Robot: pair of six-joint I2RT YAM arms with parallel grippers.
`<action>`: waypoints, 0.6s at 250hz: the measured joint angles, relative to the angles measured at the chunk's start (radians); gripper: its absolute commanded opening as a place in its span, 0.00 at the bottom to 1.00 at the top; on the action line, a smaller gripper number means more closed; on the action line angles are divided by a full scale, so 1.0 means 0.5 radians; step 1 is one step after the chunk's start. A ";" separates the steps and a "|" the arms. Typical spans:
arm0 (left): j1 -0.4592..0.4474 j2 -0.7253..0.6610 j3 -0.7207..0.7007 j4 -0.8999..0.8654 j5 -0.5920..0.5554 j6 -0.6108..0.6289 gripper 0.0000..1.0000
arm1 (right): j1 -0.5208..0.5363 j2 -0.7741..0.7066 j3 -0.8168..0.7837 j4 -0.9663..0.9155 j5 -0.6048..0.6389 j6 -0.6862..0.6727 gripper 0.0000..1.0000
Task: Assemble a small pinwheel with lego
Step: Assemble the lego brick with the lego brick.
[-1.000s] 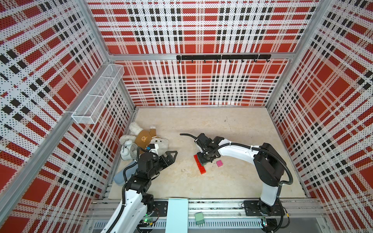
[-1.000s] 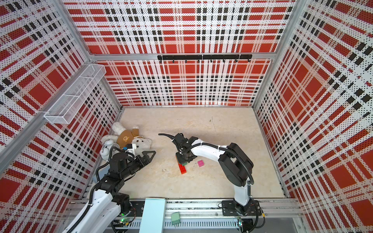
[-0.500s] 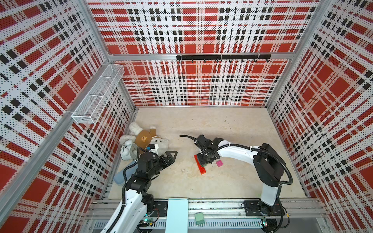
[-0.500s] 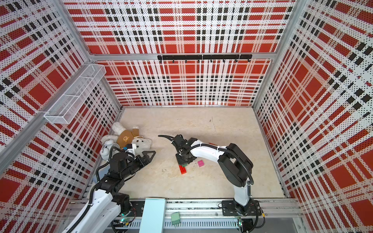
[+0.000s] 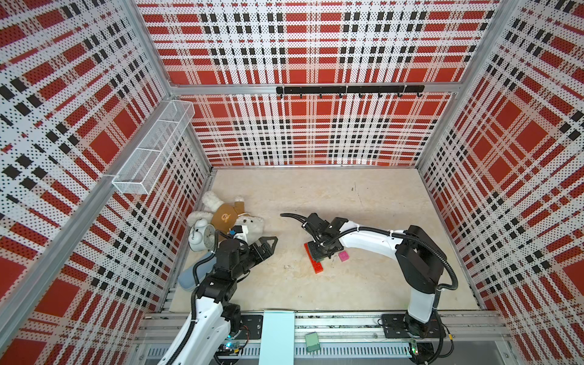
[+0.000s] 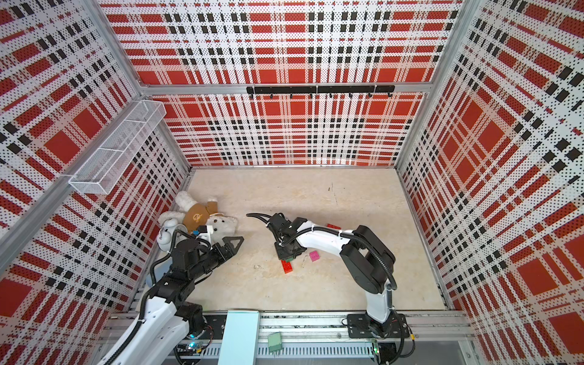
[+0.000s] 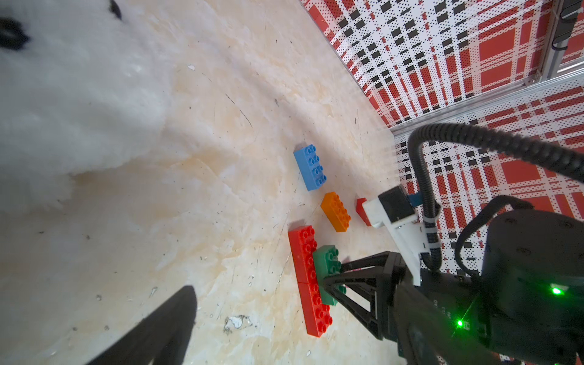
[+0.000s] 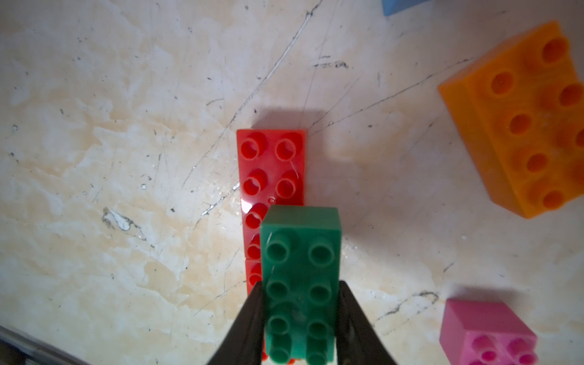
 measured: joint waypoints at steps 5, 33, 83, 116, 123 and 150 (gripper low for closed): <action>0.000 0.001 0.000 0.000 -0.001 0.001 0.99 | 0.001 0.000 -0.002 0.001 0.001 0.001 0.19; 0.000 0.000 0.000 -0.002 -0.006 0.001 1.00 | 0.004 0.001 -0.006 0.007 0.002 0.009 0.18; 0.000 0.000 0.000 -0.015 -0.014 0.004 0.99 | 0.012 0.014 -0.007 0.012 0.022 0.026 0.17; 0.000 0.000 0.000 -0.016 -0.015 0.005 1.00 | 0.033 0.019 -0.007 0.013 0.047 0.040 0.17; 0.000 0.000 0.000 -0.016 -0.016 0.005 0.99 | 0.037 0.020 -0.007 0.013 0.055 0.043 0.17; 0.000 0.000 0.000 -0.017 -0.022 0.005 1.00 | 0.047 0.021 -0.011 0.019 0.072 0.062 0.17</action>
